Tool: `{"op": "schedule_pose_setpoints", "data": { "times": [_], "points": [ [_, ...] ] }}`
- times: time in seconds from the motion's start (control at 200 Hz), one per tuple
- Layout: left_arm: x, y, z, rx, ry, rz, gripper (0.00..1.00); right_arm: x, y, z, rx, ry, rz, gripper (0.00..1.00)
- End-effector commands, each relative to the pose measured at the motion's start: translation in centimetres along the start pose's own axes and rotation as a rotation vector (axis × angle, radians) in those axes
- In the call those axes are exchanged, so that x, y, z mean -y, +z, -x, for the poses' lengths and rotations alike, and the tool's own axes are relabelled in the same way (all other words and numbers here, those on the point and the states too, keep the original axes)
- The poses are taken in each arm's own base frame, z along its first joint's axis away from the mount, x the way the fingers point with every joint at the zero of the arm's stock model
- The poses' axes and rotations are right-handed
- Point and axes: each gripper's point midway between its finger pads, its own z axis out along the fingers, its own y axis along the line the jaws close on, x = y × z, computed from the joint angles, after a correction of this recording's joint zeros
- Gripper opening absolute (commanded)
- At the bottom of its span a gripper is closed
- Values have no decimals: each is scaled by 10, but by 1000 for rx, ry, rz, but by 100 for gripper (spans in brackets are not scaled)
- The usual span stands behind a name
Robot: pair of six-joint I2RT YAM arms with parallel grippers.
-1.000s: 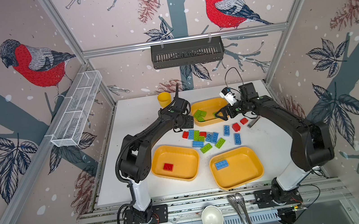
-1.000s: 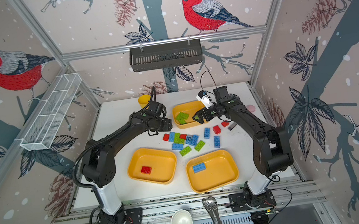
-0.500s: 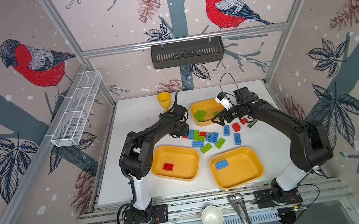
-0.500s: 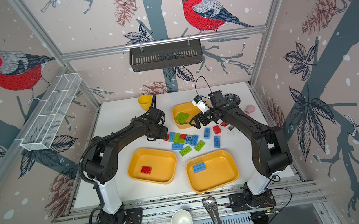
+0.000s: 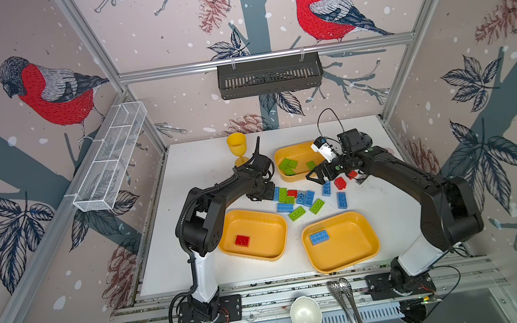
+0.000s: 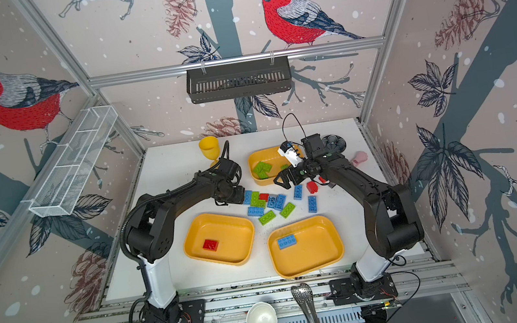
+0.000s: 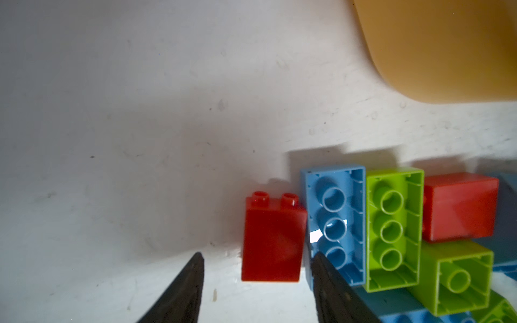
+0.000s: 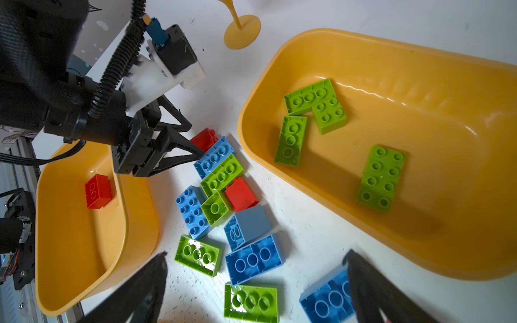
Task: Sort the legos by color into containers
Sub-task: 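Move the left gripper back to the pile beside a red brick, then lower the left gripper onto the small red brick and grasp it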
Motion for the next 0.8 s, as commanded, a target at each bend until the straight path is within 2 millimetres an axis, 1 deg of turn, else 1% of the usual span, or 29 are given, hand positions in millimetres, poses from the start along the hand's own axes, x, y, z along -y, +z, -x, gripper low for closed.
{"op": "schedule_pose_setpoints", "data": {
  "times": [0.0, 0.06, 0.14, 0.245, 0.405, 0.62, 0.795],
  "points": [
    [0, 4, 1, 4, 2, 20, 59, 1, -2, 2, 11, -13, -9, 99],
    [-7, 6, -2, -9, 2, 59, 57, 1, -3, 3, 12, -16, -9, 100],
    [-13, 4, -1, 4, -6, 90, 54, 2, -3, 4, 14, -16, -11, 99],
    [-18, 1, 1, 7, -9, 105, 53, 3, -3, 4, 14, -17, -9, 99],
    [-13, -6, 7, 19, -9, 75, 54, 4, -2, 4, 13, -18, -8, 99],
    [-21, -9, 16, 33, -34, 75, 55, 5, -2, 6, 12, -17, -9, 99],
    [-24, -1, 14, 13, -21, 80, 54, 7, -2, 9, 9, -21, -9, 99]
  ]
}}
